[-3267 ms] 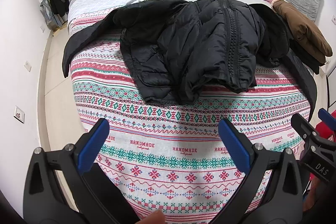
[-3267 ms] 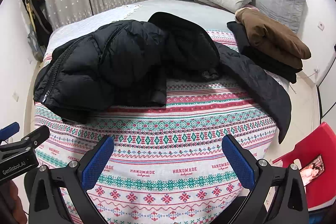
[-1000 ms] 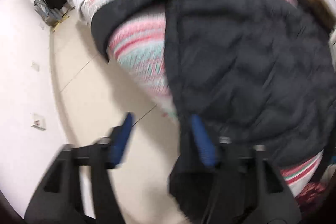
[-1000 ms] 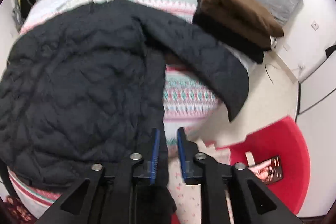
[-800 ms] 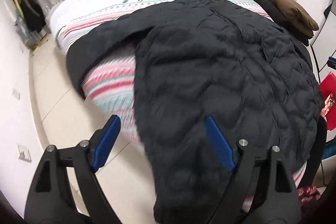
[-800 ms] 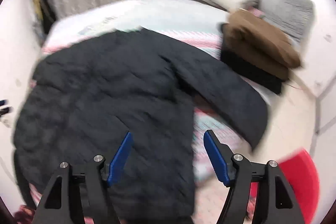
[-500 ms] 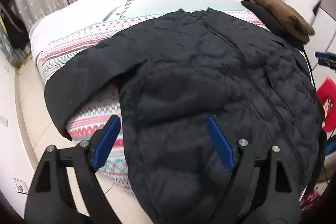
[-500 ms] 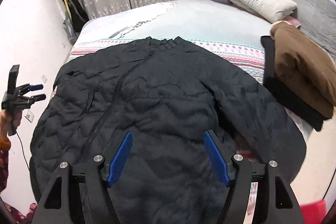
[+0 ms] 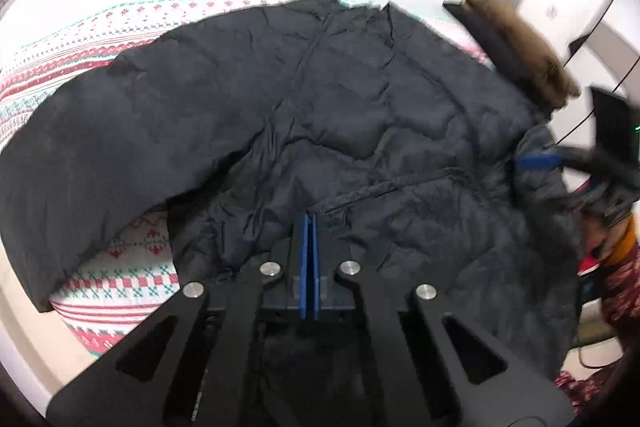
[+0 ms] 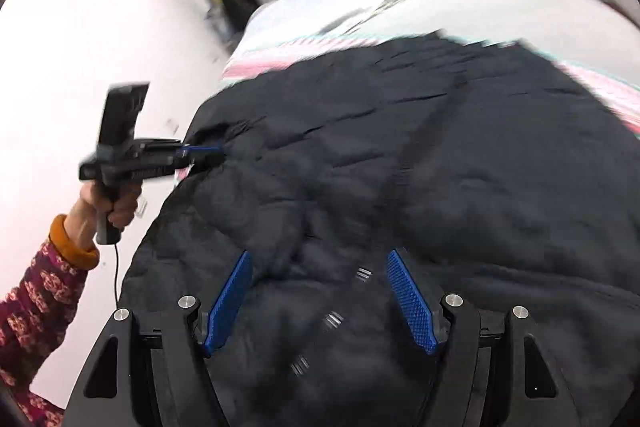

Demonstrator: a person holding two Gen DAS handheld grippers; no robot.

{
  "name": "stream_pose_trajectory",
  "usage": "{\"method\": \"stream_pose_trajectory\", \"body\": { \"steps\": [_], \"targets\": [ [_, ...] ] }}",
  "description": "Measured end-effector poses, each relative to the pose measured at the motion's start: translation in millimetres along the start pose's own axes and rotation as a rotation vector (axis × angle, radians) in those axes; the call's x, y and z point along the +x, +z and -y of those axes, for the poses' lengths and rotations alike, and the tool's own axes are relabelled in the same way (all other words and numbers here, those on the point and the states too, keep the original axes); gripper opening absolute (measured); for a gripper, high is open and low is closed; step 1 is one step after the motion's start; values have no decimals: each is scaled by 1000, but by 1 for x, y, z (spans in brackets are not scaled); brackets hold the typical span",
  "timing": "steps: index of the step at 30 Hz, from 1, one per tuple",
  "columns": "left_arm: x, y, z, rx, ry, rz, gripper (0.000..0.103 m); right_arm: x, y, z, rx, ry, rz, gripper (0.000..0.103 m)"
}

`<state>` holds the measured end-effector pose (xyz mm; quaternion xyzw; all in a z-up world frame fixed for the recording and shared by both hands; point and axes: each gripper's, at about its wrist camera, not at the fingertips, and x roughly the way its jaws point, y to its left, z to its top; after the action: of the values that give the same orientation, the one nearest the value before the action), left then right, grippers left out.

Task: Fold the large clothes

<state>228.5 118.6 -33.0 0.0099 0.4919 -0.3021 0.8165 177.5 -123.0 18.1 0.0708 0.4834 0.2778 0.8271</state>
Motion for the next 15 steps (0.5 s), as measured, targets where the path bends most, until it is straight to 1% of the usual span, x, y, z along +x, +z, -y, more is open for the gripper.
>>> {"method": "stream_pose_trajectory", "body": {
  "steps": [1,3,5,7,9,10,11,13,15],
  "targets": [
    [-9,-5,3,15,-23,32,2,9,2,-4,-8,15,-8,71],
    [-23,-14,10,40,-40,68,2,27,5,-9,-14,50,-12,71],
    [-36,-21,13,62,-46,93,2,39,11,-11,-11,82,2,71],
    [-45,-27,12,61,-48,114,2,49,16,-9,12,101,13,70],
    [-58,-35,12,55,-66,137,2,56,20,-9,43,165,26,55],
    [-64,-39,13,57,-76,145,2,56,21,-12,48,221,28,31],
    [-70,-44,14,63,-87,148,2,52,19,-15,45,288,27,22],
    [-82,-59,22,97,-101,131,2,44,11,-29,6,370,34,22],
    [-85,-75,29,131,-85,75,2,38,-2,-44,-29,433,2,22]
  ]
}}
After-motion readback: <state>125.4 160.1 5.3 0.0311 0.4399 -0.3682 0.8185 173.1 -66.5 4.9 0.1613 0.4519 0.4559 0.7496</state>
